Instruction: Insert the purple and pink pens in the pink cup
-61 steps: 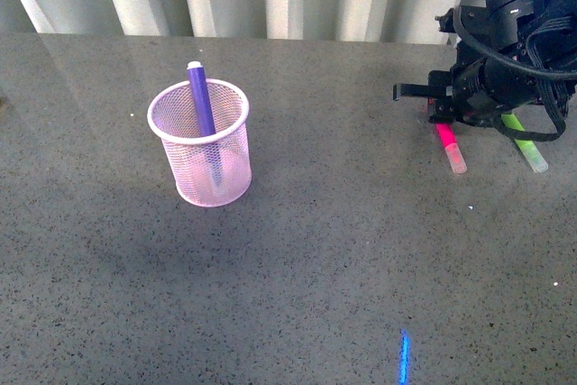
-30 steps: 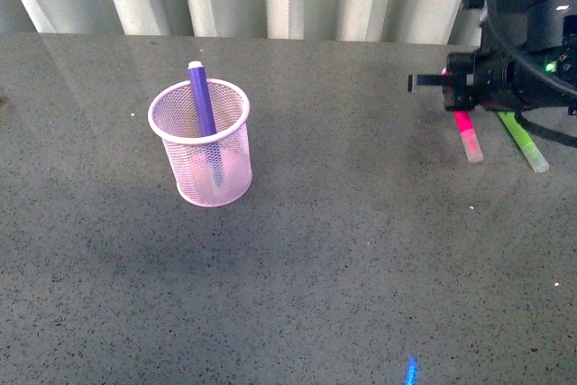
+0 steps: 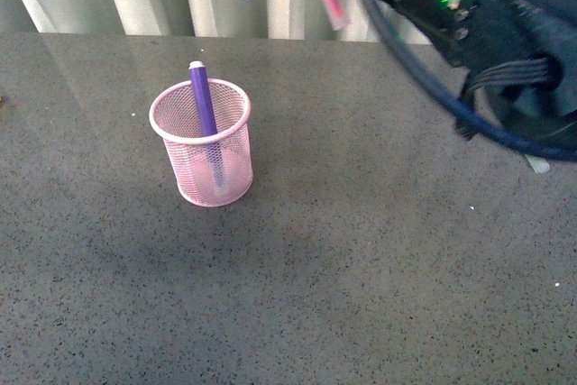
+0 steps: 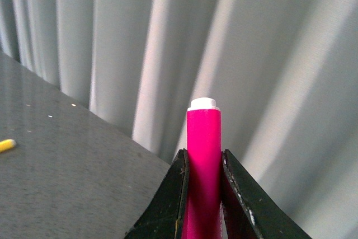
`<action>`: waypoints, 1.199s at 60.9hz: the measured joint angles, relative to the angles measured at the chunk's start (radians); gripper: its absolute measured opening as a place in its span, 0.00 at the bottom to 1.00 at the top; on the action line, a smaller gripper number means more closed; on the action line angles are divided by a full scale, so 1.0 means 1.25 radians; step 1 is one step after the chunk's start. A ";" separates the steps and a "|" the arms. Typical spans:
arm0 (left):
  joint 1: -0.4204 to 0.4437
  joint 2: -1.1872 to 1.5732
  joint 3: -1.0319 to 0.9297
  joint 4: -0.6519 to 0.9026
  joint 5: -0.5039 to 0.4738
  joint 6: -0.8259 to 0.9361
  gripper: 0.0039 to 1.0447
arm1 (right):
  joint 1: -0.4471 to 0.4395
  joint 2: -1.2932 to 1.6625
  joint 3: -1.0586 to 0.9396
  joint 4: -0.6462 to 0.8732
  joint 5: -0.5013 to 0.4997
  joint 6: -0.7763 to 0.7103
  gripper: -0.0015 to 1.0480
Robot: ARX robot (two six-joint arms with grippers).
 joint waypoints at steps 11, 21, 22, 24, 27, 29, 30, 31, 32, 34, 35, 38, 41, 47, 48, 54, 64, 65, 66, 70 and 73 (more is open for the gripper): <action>0.000 0.000 0.000 0.000 0.000 0.000 0.94 | 0.077 0.071 0.019 0.080 -0.002 -0.025 0.11; 0.000 0.000 0.000 0.000 0.000 0.000 0.94 | 0.090 0.117 0.058 0.103 0.024 -0.008 0.11; 0.000 0.000 0.000 0.000 0.000 0.000 0.94 | 0.090 0.119 0.060 0.103 0.025 -0.006 0.11; 0.000 0.000 0.000 0.000 0.000 0.000 0.94 | 0.090 0.123 0.068 0.103 0.031 0.005 0.11; 0.000 0.000 0.000 0.000 0.000 0.000 0.94 | 0.092 0.125 0.075 0.101 0.035 0.015 0.11; 0.000 0.000 0.000 0.000 0.000 0.000 0.94 | 0.092 0.126 0.080 0.098 0.040 0.030 0.11; 0.000 0.000 0.000 0.000 0.000 0.000 0.94 | 0.093 0.126 0.082 0.095 0.041 0.038 0.11; 0.000 0.000 0.000 0.000 0.000 0.000 0.94 | 0.093 0.126 0.083 0.094 0.042 0.040 0.11; 0.000 0.000 0.000 0.000 0.000 0.000 0.94 | 0.094 0.126 0.085 0.092 0.043 0.051 0.11; 0.000 0.000 0.000 0.000 0.000 0.000 0.94 | 0.094 0.126 0.086 0.091 0.046 0.061 0.11; 0.000 0.000 0.000 0.000 0.000 0.000 0.94 | 0.094 0.126 0.087 0.091 0.049 0.074 0.11; 0.000 0.000 0.000 0.000 0.000 0.000 0.94 | 0.094 0.126 0.087 0.090 0.054 0.097 0.11; 0.000 0.000 0.000 0.000 0.000 0.000 0.94 | 0.094 0.126 0.086 0.089 0.060 0.119 0.11; 0.000 0.000 0.000 0.000 0.000 0.000 0.94 | 0.094 0.126 0.081 0.092 0.059 0.153 0.11; 0.000 0.000 0.000 0.000 0.000 0.000 0.94 | 0.094 0.126 0.080 0.092 0.058 0.154 0.11; 0.000 0.000 0.000 0.000 0.000 0.000 0.94 | 0.094 0.126 0.067 0.095 0.043 0.164 0.11; 0.000 0.000 0.000 0.000 0.000 0.000 0.94 | 0.090 0.126 0.061 0.098 0.027 0.172 0.11; 0.000 0.000 0.000 0.000 0.000 0.000 0.94 | 0.090 0.127 0.060 0.098 0.026 0.175 0.11; 0.000 0.000 0.000 0.000 0.000 0.000 0.94 | 0.089 0.127 0.060 0.100 0.024 0.176 0.11; 0.000 0.000 0.000 0.000 0.000 0.000 0.94 | 0.087 0.131 0.059 0.103 0.020 0.178 0.11; 0.000 0.000 0.000 0.000 0.000 0.000 0.94 | 0.085 0.135 0.055 0.109 0.017 0.183 0.11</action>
